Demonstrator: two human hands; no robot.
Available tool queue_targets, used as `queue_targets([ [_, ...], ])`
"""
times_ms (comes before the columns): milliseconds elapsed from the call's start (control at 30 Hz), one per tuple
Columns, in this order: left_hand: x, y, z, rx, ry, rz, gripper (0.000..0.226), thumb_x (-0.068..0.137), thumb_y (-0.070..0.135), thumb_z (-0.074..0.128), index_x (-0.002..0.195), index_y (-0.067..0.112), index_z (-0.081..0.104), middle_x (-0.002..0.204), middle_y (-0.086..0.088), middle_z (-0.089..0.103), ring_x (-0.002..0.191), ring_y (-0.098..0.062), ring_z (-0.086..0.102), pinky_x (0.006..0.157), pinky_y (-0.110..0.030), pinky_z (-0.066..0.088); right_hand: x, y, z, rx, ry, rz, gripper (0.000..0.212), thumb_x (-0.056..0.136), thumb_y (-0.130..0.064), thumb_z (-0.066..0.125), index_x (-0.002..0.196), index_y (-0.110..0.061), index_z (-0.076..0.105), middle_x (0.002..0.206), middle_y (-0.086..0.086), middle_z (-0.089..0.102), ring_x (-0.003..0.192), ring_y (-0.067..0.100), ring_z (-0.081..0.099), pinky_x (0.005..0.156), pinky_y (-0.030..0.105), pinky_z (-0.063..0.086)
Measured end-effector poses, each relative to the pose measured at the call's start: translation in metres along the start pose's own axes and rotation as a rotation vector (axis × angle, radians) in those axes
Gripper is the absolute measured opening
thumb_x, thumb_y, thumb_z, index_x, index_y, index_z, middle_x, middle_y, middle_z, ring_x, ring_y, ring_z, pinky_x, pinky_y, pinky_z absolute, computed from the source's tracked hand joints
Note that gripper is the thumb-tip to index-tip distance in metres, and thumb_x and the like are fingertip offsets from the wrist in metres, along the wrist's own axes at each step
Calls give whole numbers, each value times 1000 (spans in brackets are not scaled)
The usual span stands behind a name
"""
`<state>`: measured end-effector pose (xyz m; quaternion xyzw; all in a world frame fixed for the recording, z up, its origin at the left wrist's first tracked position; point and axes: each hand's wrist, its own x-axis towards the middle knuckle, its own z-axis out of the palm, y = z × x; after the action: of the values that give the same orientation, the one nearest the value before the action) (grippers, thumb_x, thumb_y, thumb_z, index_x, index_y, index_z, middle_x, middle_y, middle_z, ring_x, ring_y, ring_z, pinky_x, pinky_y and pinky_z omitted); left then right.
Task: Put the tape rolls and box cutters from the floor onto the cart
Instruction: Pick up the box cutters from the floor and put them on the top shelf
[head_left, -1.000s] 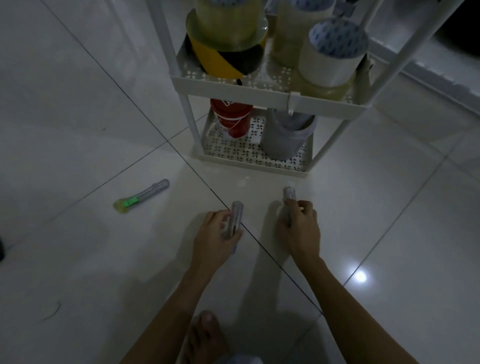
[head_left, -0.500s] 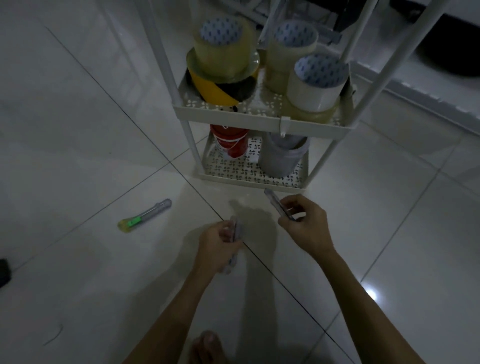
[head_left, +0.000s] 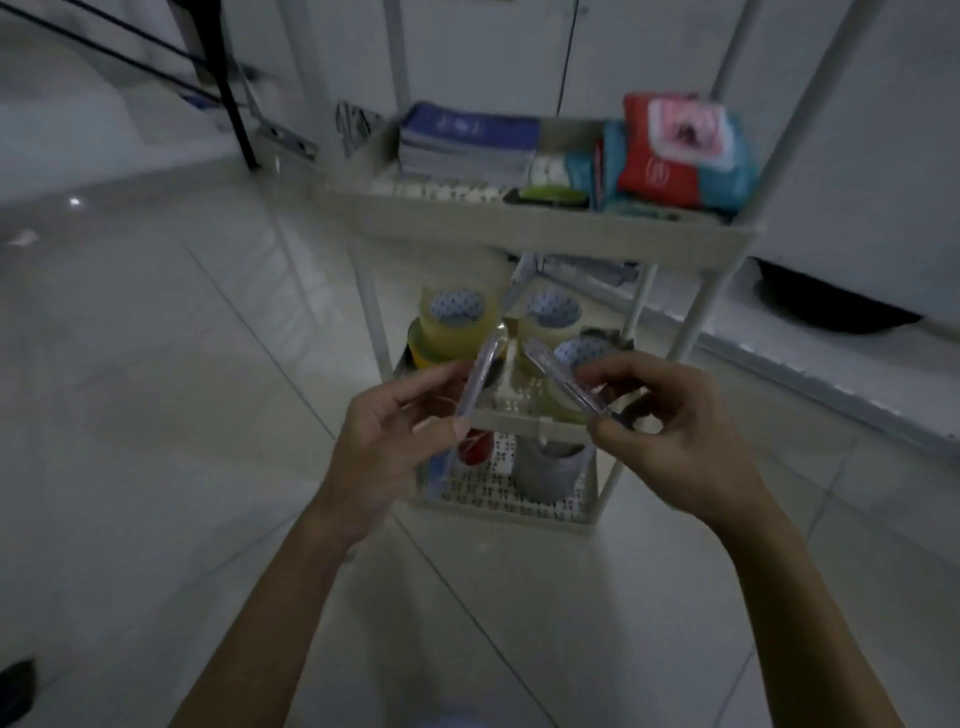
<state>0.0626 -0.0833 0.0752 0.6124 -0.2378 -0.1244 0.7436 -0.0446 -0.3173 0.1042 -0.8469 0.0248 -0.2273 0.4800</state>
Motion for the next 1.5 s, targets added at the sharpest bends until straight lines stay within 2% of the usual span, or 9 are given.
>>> queue_targets([
  [167, 41, 82, 10, 184, 25, 276, 46, 78, 16, 82, 121, 30, 76, 102, 1, 77, 93, -16, 71, 84, -25, 58, 38, -60, -27, -101, 158, -167, 33, 79, -7, 80, 103, -28, 75, 94, -17, 73, 87, 6, 69, 67, 15, 54],
  [333, 98, 134, 28, 582, 149, 401, 38, 82, 16, 83, 119, 21, 74, 89, 14, 72, 78, -3, 70, 72, -10, 53, 87, -105, -34, -240, 274, -174, 29, 81, -24, 80, 107, -36, 71, 91, -31, 59, 84, -7, 65, 71, 4, 52],
  [500, 158, 143, 27, 778, 164, 333, 33, 75, 30, 84, 107, 31, 75, 84, 20, 68, 73, 6, 65, 69, -6, 53, 149, -114, -27, -440, 317, -97, 14, 82, -23, 78, 96, -19, 78, 86, -1, 74, 81, 16, 70, 75, 34, 60],
  [733, 184, 130, 19, 859, 126, 232, 34, 77, 26, 85, 109, 20, 79, 84, 14, 69, 75, 6, 63, 67, -9, 49, 208, -113, -21, -728, 108, 190, 19, 91, -26, 72, 101, -10, 72, 98, 10, 69, 83, 25, 66, 72, 35, 57],
  [1033, 187, 127, 25, 854, 139, 204, 31, 79, 40, 83, 106, 26, 78, 96, 5, 76, 86, -4, 69, 84, -35, 62, 212, -111, -7, -988, -129, 155, 21, 96, -18, 64, 113, -6, 61, 98, 12, 57, 81, 25, 59, 72, 34, 49],
  [1167, 187, 128, 27, 793, 159, 216, 30, 80, 45, 81, 106, 30, 75, 93, 9, 77, 83, -2, 71, 80, -34, 63, 215, -115, -18, -753, -37, 141, 20, 103, -21, 51, 105, -7, 65, 97, 10, 63, 79, 23, 63, 59, 29, 48],
  [1300, 188, 130, 41, 720, 176, 253, 30, 78, 36, 85, 104, 24, 74, 86, 7, 75, 78, -2, 71, 69, -23, 59, 210, -122, -18, -93, -55, 300, 22, 104, -27, 58, 102, -8, 67, 95, 20, 75, 78, 30, 75, 64, 32, 62],
  [1367, 190, 128, 46, 691, 155, 253, 30, 79, 30, 86, 104, 20, 75, 89, 3, 75, 81, -4, 72, 73, -25, 62, 209, -123, -14, -27, -60, 307, 13, 101, -19, 62, 91, -11, 63, 94, 24, 75, 76, 33, 76, 66, 33, 64],
  [1500, 191, 128, 49, 661, 61, 284, 42, 77, 32, 90, 113, 18, 75, 98, 5, 77, 85, -2, 73, 78, -22, 63, 221, -114, -16, 58, 22, 333, 28, 97, -6, 65, 124, -2, 58, 94, 22, 70, 71, 24, 70, 56, 26, 62],
])
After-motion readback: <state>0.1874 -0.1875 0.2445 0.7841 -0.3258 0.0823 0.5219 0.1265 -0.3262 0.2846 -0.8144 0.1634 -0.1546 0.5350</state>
